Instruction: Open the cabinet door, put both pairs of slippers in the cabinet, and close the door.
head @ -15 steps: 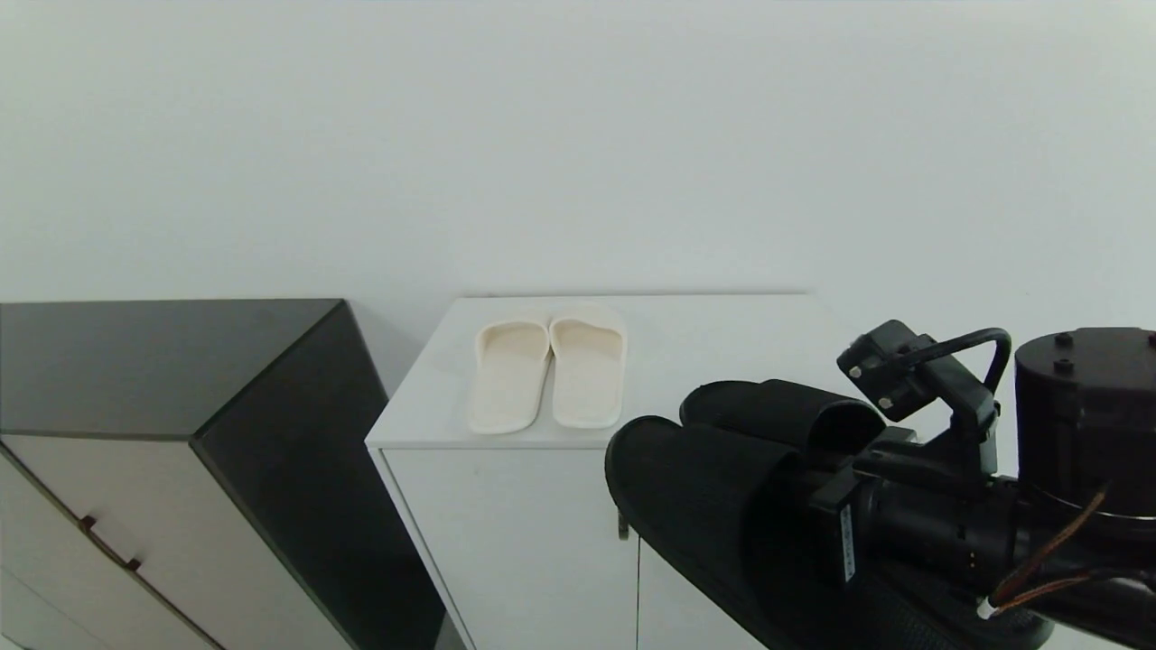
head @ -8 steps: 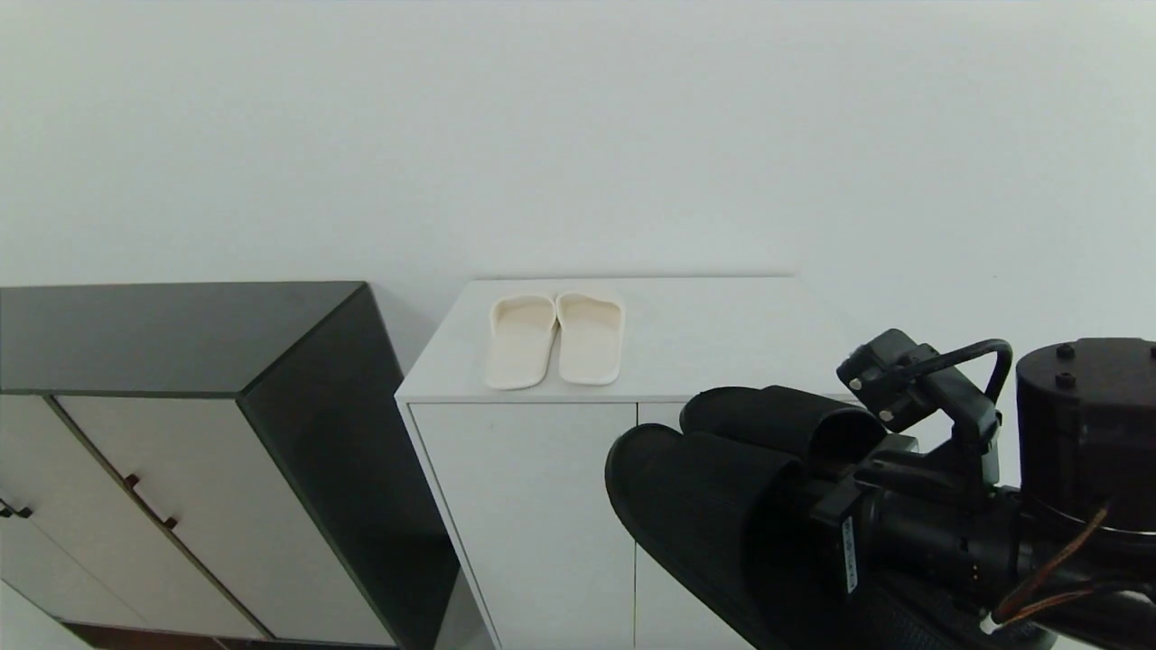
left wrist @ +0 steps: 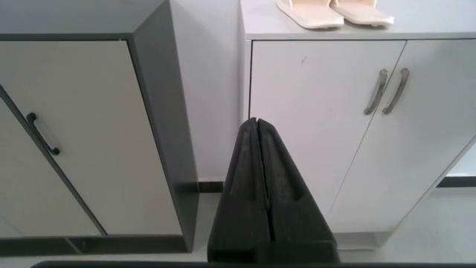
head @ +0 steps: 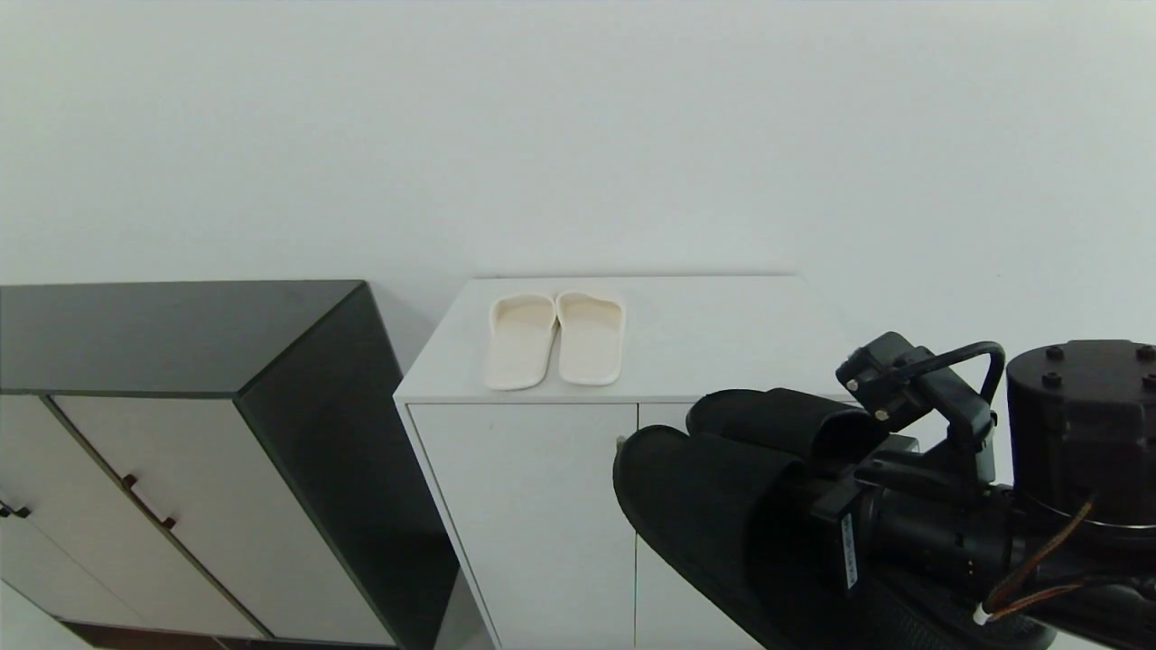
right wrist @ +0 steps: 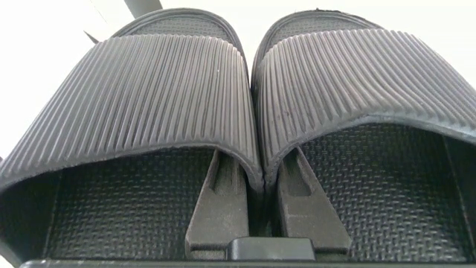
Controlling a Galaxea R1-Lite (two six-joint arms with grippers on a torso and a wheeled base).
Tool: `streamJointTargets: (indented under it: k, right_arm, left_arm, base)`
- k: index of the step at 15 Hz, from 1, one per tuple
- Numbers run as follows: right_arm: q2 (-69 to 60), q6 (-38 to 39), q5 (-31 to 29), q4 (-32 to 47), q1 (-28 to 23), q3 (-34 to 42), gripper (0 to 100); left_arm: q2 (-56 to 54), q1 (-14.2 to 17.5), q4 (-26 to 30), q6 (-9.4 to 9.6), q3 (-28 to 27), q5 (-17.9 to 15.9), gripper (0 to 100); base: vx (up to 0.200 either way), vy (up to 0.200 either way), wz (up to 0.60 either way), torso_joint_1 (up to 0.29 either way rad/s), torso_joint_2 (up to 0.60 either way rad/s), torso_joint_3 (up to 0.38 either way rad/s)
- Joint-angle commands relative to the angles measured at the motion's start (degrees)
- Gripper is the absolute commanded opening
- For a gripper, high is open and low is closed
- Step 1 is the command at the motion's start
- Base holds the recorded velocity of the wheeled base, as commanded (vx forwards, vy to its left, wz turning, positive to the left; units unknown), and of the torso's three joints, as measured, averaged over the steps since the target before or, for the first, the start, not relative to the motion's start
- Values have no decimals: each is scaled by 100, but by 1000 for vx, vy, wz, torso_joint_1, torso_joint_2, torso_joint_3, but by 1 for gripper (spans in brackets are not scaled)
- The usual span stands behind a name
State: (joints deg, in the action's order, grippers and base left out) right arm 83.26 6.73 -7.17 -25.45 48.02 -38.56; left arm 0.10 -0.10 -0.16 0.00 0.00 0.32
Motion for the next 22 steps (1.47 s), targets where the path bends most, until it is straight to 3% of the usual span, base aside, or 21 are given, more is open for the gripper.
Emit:
streamJointTargets:
  k: [1, 8, 9, 13, 22]
  right_arm:
    - [23, -5, 5, -3, 6, 6, 0]
    - [94, -5, -4, 5, 6, 6, 0]
    - [103, -23, 5, 5, 6, 6, 0]
    - [103, -84, 14, -21, 32, 50, 0]
    - [103, -84, 5, -135, 85, 147, 0]
  left_arm:
    - [-1, 1, -2, 0, 0, 3, 0]
    - [-1, 1, -2, 44, 0, -5, 0]
    - [-1, 1, -2, 26, 0, 3, 100]
    - [-1, 1, -2, -26, 0, 3, 100]
    - [-1, 1, -2, 44, 0, -58, 100]
  base:
    - [0, 0, 0, -32, 51, 41]
    - [0, 0, 0, -200, 477, 272]
    - [0, 0, 0, -222, 530, 315]
    - [0, 0, 0, -206, 519, 317]
    - [0, 0, 0, -157, 491, 322]
